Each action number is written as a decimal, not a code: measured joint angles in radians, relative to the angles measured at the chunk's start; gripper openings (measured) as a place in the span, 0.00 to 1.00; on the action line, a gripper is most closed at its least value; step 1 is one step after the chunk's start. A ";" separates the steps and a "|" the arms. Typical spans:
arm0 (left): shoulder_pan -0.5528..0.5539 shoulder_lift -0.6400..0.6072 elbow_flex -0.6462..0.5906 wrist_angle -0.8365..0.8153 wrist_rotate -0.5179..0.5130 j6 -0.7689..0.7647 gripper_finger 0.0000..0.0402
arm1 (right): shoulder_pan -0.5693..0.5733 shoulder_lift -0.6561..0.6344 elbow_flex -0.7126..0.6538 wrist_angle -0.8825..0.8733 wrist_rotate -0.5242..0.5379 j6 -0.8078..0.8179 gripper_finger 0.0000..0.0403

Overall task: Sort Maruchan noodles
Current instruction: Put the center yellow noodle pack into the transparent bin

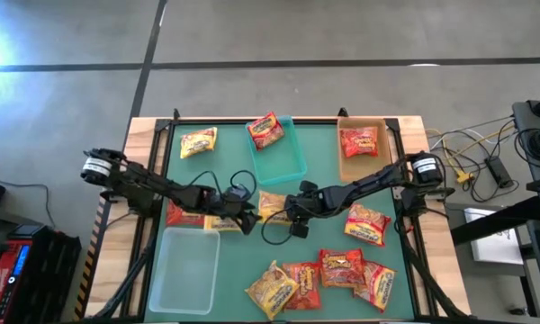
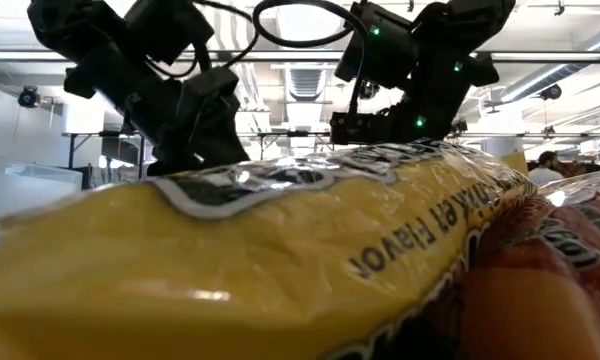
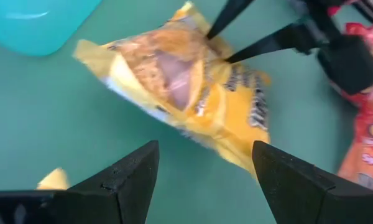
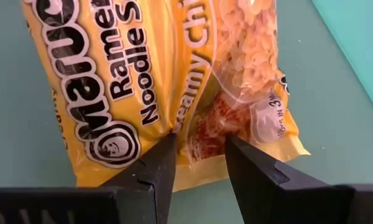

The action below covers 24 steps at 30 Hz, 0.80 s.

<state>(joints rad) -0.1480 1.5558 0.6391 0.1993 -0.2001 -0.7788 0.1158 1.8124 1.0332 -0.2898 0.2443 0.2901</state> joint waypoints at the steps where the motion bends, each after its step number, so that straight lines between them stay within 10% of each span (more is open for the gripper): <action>1: 0.005 0.000 -0.004 0.000 0.000 -0.004 0.60 | 0.000 0.008 0.000 0.000 0.000 0.000 0.33; 24: 0.077 0.030 -0.019 0.069 0.060 -0.252 0.60 | 0.000 0.013 -0.005 0.045 0.020 -0.042 0.33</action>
<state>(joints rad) -0.0715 1.5855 0.6201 0.2679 -0.1400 -1.0306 0.1162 1.8252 1.0286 -0.2445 0.2642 0.2482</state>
